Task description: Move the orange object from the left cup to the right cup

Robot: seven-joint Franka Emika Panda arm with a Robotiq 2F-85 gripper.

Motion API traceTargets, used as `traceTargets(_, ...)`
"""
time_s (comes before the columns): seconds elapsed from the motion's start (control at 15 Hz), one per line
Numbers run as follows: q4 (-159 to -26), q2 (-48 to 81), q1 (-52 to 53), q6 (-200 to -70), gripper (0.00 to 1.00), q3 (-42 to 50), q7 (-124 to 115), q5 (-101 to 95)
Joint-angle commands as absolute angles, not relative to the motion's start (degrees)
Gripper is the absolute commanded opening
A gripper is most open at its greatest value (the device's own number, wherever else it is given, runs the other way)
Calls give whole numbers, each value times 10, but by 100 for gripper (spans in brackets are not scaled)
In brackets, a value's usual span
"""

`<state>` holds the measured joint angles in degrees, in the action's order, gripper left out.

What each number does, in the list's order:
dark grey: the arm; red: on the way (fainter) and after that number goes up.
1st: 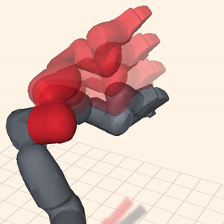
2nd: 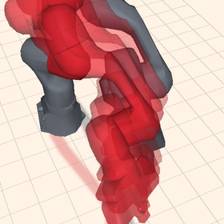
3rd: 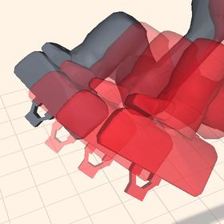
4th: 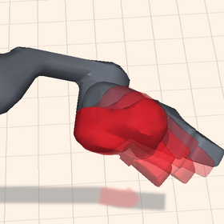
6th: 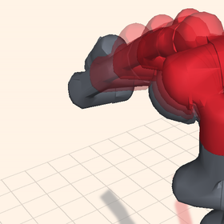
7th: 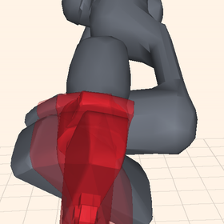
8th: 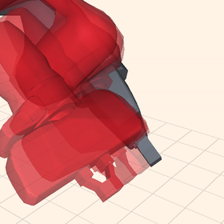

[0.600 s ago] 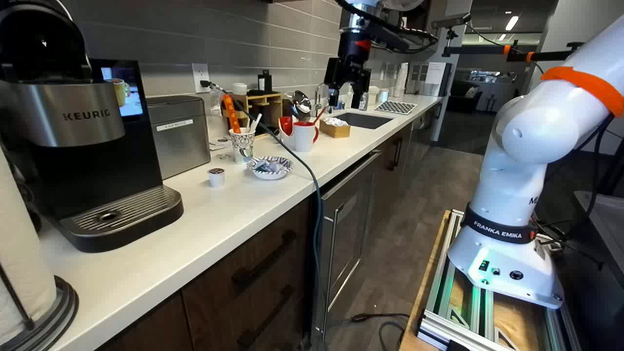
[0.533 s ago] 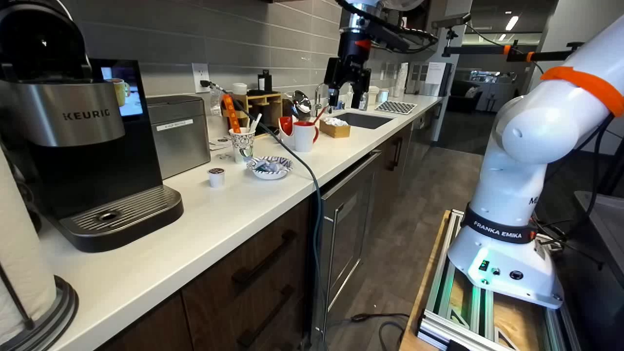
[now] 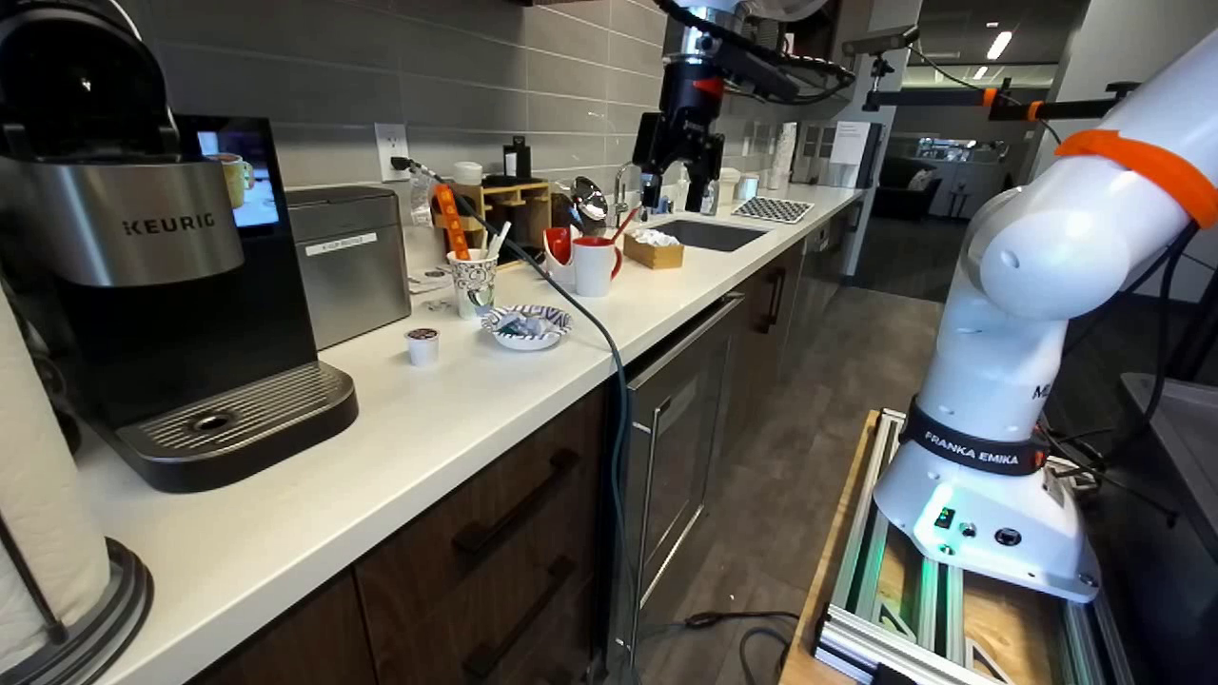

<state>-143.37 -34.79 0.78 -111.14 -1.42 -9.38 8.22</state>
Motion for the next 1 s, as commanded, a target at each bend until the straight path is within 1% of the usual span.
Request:
traceTargets(0.0, -1432, -348, 4, -1110, 100, -17, -92, 84)
traceTargets(0.33, -1432, -348, 4, -1110, 100, -17, -92, 84)
traceTargets(0.67, -1418, -303, 13, -1277, 100, -47, -107, 90)
traceTargets(0.93, -1380, -234, 9, -1414, 100, -72, -107, 56)
